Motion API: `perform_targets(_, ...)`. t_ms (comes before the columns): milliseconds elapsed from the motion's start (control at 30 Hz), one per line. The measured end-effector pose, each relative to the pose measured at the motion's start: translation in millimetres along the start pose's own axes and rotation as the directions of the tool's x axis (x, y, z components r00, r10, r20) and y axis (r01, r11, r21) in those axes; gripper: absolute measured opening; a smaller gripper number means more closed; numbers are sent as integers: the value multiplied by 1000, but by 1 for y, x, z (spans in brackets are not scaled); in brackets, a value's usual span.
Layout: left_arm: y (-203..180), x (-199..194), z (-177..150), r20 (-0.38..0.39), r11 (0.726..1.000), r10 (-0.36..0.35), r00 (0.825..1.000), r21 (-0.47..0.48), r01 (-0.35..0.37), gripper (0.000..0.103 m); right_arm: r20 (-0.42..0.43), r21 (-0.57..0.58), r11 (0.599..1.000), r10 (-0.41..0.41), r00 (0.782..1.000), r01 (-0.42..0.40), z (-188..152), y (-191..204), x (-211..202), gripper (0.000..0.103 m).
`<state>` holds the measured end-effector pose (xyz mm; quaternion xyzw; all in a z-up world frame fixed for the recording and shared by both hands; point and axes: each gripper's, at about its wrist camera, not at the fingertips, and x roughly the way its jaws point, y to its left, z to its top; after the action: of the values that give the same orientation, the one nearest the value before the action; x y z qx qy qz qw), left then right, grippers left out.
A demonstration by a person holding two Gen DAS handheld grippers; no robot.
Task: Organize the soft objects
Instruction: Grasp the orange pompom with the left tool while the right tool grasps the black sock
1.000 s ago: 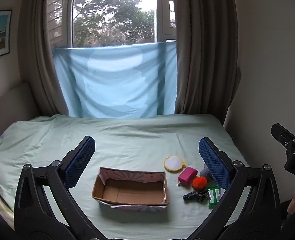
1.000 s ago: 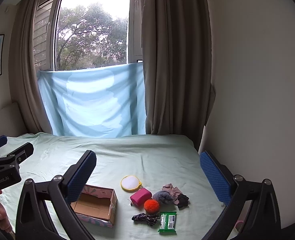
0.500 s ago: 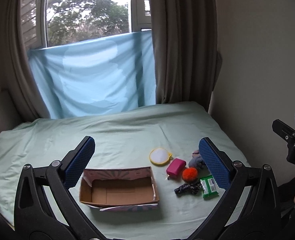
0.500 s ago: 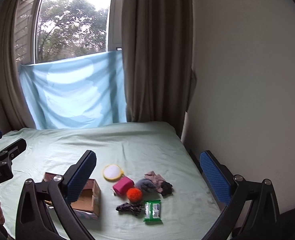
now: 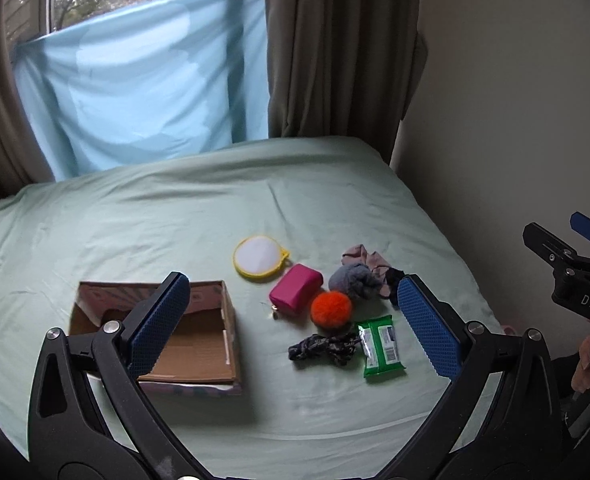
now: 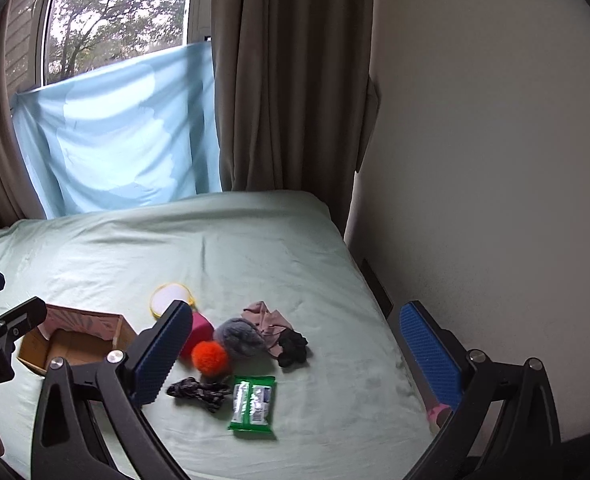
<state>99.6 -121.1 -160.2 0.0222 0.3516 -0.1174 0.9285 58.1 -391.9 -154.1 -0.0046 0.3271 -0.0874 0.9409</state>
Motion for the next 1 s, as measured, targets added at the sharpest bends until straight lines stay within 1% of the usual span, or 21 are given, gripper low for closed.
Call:
perform_targets(133, -21, 59, -22, -50, 999, 15, 999, -37, -17, 103, -22, -12, 1000, 29, 999, -29, -24, -18, 55, 103)
perform_targets(233, -35, 101, -38, -58, 998, 24, 998, -58, -27, 103, -40, -16, 999, 46, 998, -47, -40, -26, 94, 103)
perform_targets(433, -60, 181, -70, -97, 998, 53, 994, -19, -55, 103, -84, -13, 997, 72, 994, -73, -75, -33, 174, 102)
perform_targets(533, -64, 216, -85, -120, 998, 58, 991, -18, -61, 102, -99, -14, 996, 86, 991, -88, -91, -33, 210, 99)
perform_targets(600, -67, 238, -93, -133, 998, 62, 989, -14, -65, 102, -119, -16, 996, 90, 989, -92, -101, -29, 230, 99)
perform_targets(667, -69, 258, -99, -148, 998, 67, 987, -8, -69, 100, -135, -5, 995, 100, 986, -102, -109, -26, 247, 98)
perform_targets(733, -72, 278, -106, -171, 998, 68, 983, -2, -70, 97, -157, 10, 994, 110, 981, -110, -117, -25, 265, 95)
perform_targets(867, -77, 307, -116, -197, 998, 69, 978, 13, -68, 96, -218, 32, 992, 123, 968, -119, -130, -20, 297, 80)
perform_targets(900, -78, 313, -117, -201, 998, 69, 977, 17, -67, 95, -231, 37, 992, 128, 965, -123, -133, -19, 303, 78)
perform_targets(1000, -80, 329, -122, -219, 997, 71, 973, 30, -66, 84, -261, 53, 991, 134, 956, -124, -142, -19, 323, 75)
